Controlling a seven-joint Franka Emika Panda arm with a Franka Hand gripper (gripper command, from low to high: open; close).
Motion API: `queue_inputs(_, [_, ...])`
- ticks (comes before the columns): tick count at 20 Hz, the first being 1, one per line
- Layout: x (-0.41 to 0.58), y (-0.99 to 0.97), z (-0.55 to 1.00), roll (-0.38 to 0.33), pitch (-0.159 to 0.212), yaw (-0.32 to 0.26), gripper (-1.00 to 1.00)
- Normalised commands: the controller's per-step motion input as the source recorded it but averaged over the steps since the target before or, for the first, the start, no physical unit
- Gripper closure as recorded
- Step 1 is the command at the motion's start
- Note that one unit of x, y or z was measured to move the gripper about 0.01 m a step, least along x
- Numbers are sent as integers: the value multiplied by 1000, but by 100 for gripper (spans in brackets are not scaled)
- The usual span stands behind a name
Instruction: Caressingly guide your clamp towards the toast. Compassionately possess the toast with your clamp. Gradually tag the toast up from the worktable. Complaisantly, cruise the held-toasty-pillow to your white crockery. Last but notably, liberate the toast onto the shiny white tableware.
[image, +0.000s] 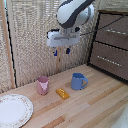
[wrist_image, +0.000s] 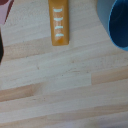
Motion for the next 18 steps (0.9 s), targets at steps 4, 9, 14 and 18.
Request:
queue_inputs(4, [-194,186,-317,-33,89,-1,-100])
queue_inputs(9, [-166,218,-363,-56,123,0,-100])
queue_inputs(14, [-23,191,-382,-60,108,1,-100])
queue_inputs(18, [0,128,-456,-55,57,9,-100])
